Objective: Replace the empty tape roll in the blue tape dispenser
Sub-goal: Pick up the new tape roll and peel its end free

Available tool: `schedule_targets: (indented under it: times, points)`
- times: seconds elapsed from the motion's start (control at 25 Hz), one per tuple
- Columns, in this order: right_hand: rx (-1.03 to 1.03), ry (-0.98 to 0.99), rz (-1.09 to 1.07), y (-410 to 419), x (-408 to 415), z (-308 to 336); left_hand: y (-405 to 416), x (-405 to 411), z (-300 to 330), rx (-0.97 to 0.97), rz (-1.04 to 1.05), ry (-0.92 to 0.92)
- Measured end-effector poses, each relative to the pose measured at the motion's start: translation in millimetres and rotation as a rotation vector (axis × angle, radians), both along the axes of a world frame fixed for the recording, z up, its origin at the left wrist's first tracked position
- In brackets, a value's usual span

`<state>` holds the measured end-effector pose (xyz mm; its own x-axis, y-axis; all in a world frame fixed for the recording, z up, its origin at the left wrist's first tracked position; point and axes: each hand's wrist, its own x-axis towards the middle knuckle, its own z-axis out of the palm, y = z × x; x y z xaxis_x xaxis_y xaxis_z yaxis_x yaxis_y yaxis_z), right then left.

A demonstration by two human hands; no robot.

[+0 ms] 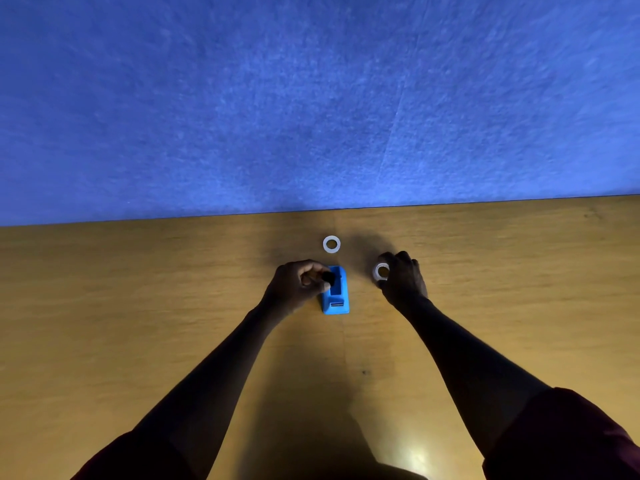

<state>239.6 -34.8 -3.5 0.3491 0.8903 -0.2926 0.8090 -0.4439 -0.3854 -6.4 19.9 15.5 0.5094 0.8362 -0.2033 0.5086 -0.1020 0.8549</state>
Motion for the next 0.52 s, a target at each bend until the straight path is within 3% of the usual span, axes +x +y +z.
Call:
schedule_targets:
  times: [0.52]
  points:
    - [0.226,0.501,0.058,-18.3,-33.5,49.6,-12.9,1.0,29.6,0.054,0.07,-0.033]
